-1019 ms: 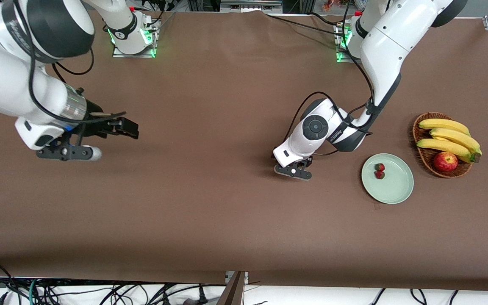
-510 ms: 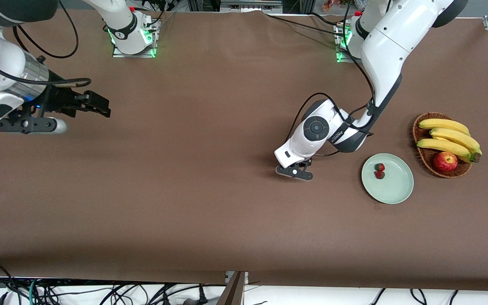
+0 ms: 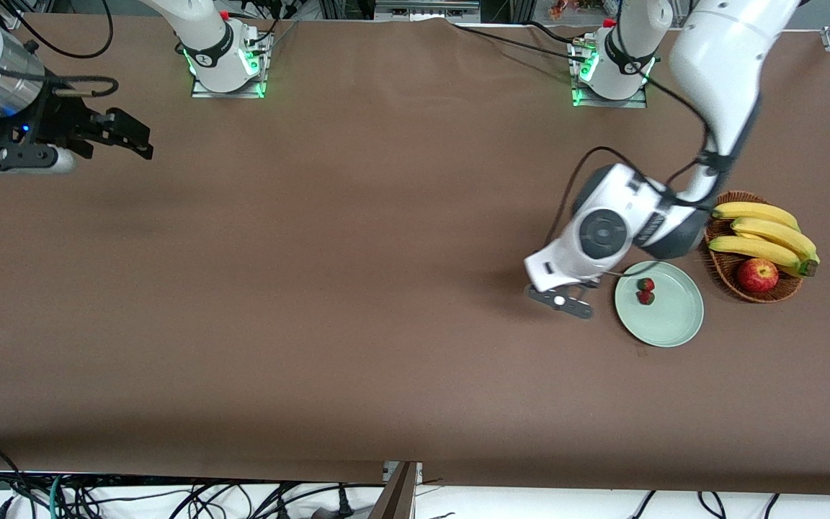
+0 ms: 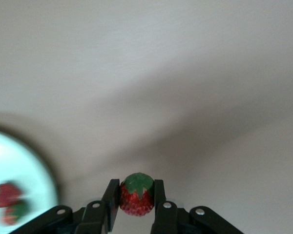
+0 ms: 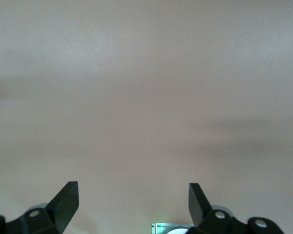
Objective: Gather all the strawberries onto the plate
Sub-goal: 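Lower the third strawberry onto the plate and open the left gripper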
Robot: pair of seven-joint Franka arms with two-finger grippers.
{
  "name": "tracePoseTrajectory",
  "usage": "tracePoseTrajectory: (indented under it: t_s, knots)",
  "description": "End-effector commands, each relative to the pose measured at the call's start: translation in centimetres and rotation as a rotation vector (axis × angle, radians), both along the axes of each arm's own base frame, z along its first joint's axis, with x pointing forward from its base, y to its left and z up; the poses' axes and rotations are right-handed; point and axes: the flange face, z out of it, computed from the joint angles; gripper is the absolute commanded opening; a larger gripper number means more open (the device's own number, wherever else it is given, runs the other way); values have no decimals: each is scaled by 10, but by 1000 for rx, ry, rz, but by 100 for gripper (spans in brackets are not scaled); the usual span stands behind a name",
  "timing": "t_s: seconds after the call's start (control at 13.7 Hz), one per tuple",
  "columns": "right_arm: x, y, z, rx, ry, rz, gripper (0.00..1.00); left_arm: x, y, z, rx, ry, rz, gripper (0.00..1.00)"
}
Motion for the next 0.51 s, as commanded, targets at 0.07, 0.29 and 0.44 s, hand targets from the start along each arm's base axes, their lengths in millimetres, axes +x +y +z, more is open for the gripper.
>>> tracePoseTrajectory:
  t_s: [0.07,0.29,0.44]
  knots:
    - [-4,-7,0,-11,-24,24,99,19,100,4,-48,42,-272,12]
    - [2,-6,-2,-13,-26,24,99,32,162,-15,-146,9,-398,12]
    - [3,-6,0,-14,-31,24,99,35,170,-27,-201,-17,-440,25]
